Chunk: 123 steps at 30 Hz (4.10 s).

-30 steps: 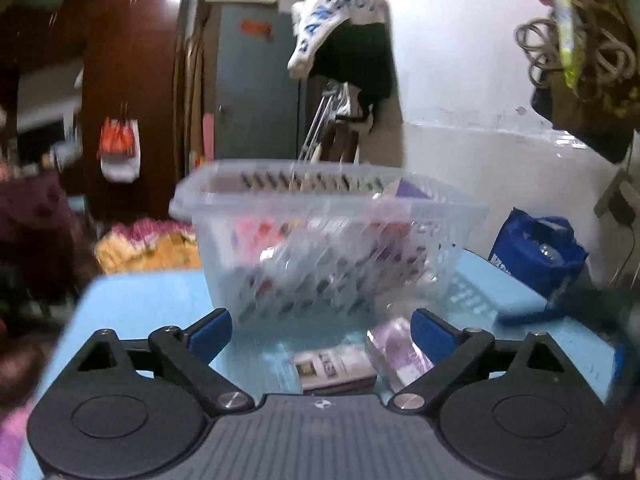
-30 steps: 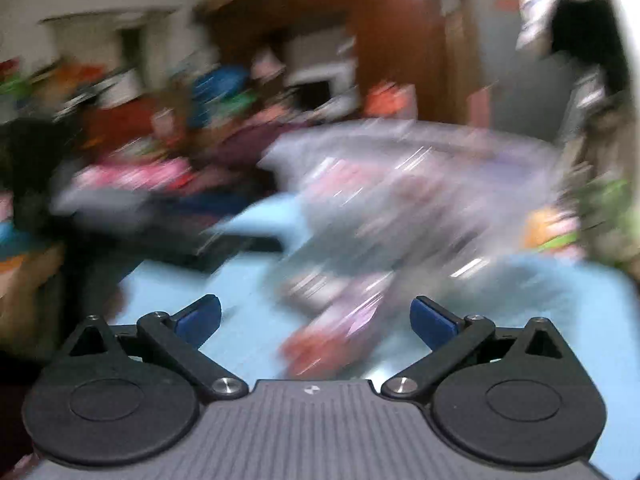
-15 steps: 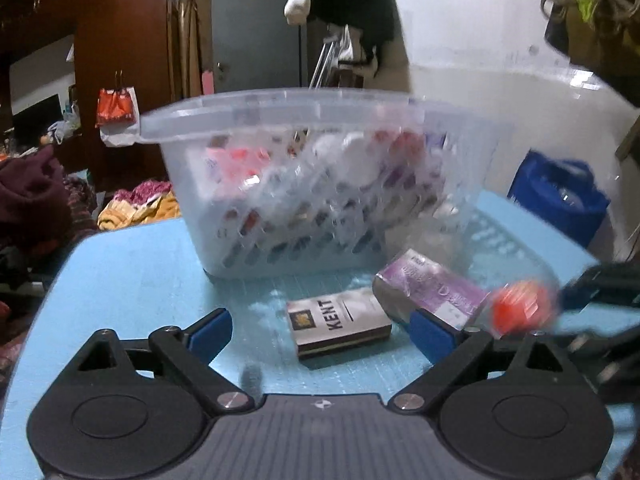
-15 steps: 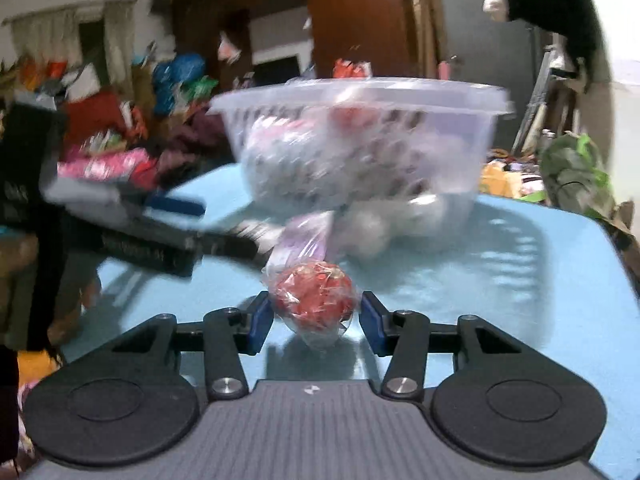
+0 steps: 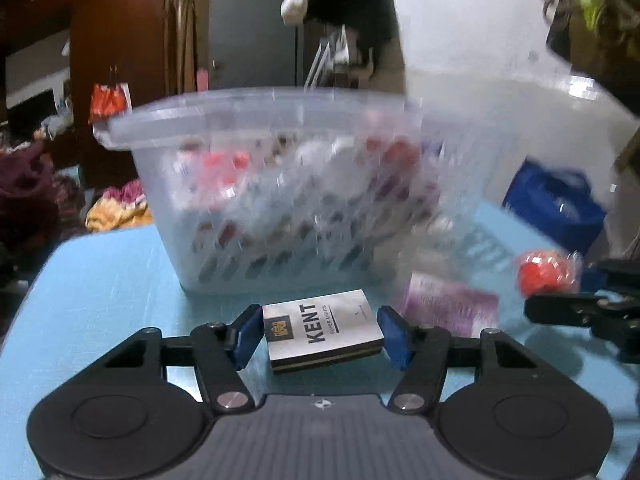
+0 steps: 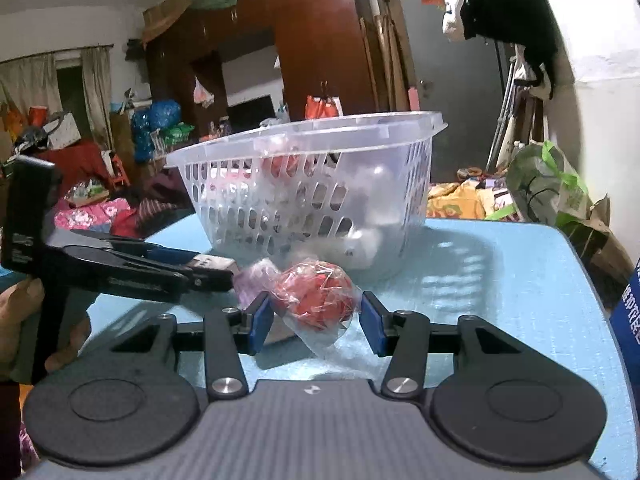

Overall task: Organize objects
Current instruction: 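Grasp the KENT pack with the left tool while the right tool grasps the red wrapped ball, then lift both items over the white basket and open both tools, then grasp the purple calcium box with the left tool while the right tool grasps a clear-wrapped white ball, then carry both items over the white basket and open both tools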

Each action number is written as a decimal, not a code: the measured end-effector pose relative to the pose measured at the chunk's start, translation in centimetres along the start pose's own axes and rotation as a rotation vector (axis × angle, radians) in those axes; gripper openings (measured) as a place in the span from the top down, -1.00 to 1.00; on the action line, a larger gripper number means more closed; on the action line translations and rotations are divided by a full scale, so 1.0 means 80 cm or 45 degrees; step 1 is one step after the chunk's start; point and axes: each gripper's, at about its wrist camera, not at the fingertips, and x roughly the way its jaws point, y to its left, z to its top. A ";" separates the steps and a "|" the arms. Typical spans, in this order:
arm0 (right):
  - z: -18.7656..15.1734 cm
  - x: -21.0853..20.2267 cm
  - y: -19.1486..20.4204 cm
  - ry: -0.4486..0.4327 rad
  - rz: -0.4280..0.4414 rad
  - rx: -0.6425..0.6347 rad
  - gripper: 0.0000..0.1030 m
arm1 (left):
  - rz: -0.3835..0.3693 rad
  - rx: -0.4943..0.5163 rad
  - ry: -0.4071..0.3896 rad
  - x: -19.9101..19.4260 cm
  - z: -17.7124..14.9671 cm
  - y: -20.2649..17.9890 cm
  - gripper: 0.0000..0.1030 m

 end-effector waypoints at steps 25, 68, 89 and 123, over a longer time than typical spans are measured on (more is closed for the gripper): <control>-0.006 -0.024 0.008 -0.209 -0.007 -0.075 0.02 | -0.127 0.003 -0.388 -0.057 -0.010 0.004 -0.28; 0.077 -0.026 0.006 -0.110 -0.179 -0.119 -1.00 | -0.121 0.342 -0.089 -0.033 0.009 -0.097 -0.98; 0.042 0.092 0.054 0.198 -0.136 -0.002 -0.56 | -0.014 -0.020 -0.086 -0.041 -0.004 0.042 -0.35; 0.005 0.011 0.038 -0.019 -0.047 0.028 0.49 | -0.179 -0.134 -0.251 -0.046 -0.008 0.046 -0.36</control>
